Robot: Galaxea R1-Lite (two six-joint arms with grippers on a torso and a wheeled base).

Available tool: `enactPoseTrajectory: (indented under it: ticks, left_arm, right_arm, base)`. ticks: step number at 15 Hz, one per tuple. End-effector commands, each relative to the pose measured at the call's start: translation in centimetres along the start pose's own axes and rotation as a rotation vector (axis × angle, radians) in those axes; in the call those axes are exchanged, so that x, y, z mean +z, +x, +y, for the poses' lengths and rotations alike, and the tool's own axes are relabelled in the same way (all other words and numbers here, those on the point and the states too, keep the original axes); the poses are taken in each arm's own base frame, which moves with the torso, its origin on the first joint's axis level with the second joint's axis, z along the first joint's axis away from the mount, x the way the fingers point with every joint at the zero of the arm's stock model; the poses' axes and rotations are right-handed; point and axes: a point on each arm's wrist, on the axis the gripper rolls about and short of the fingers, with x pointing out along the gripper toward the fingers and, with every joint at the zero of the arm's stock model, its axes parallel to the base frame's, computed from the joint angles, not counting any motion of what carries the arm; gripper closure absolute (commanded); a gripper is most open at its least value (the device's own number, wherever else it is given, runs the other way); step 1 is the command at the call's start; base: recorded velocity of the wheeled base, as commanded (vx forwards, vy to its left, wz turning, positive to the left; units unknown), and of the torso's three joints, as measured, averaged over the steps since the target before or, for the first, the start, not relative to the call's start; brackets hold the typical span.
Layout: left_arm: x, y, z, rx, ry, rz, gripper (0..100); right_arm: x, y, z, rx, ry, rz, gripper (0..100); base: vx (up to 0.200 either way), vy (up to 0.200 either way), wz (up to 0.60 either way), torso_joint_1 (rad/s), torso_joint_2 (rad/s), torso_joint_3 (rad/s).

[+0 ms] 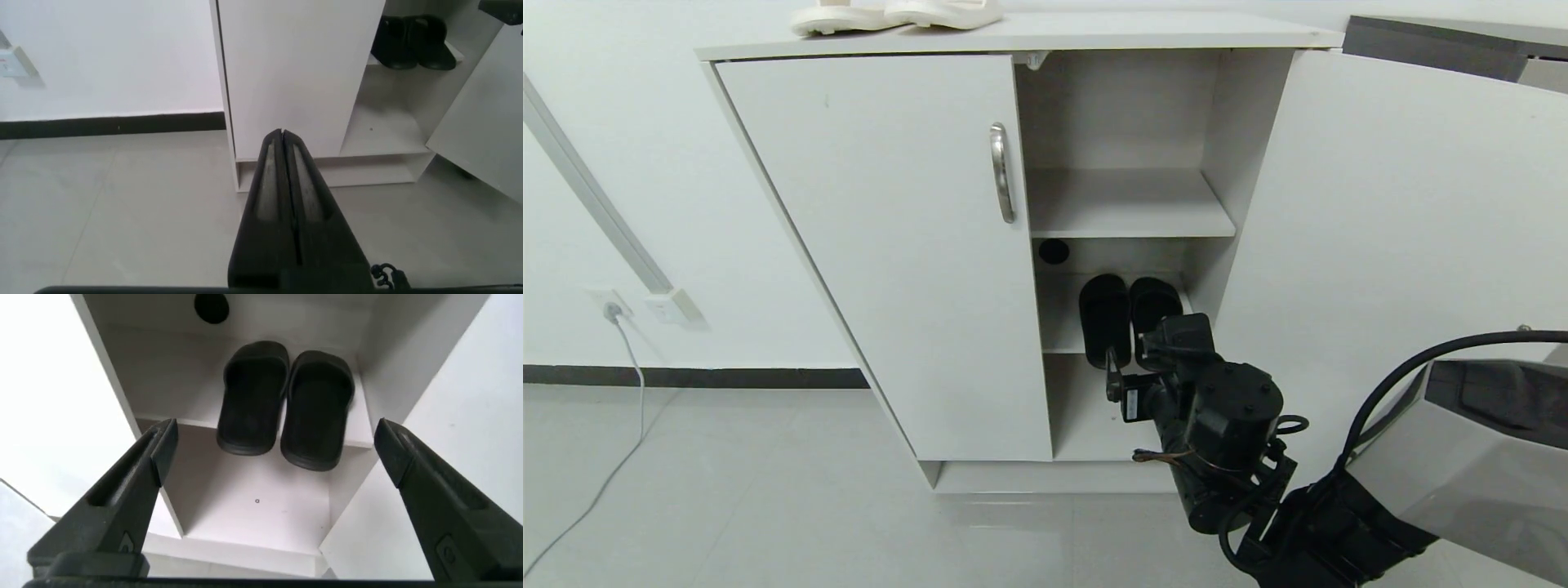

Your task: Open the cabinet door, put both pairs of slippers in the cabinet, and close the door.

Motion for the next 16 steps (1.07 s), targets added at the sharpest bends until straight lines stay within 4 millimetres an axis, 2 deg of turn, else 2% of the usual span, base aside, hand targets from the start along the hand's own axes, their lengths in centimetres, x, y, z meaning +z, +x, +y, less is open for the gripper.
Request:
enactPoseTrajectory:
  ticks: [1, 8, 16]
  left_arm:
    - [0.00, 0.00, 0.00, 0.001, 0.001, 0.000, 100]
    - [0.00, 0.00, 0.00, 0.001, -0.001, 0.000, 100]
    - [0.00, 0.00, 0.00, 0.001, -0.002, 0.000, 100]
  right_arm:
    - [-0.15, -0.40, -0.21, 0.033, -0.008, 0.006, 0]
    - [-0.09, -0.70, -0.43, 0.056, -0.008, 0.007, 0]
    - [-0.56, -1.07, -0.82, 0.073, -0.021, 0.021, 0]
  base:
    - [0.000, 0.000, 0.00, 0.000, 0.00, 0.000]
    - [0.000, 0.000, 0.00, 0.000, 0.00, 0.000]
    - [0.000, 0.200, 0.00, 0.004, 0.00, 0.004]
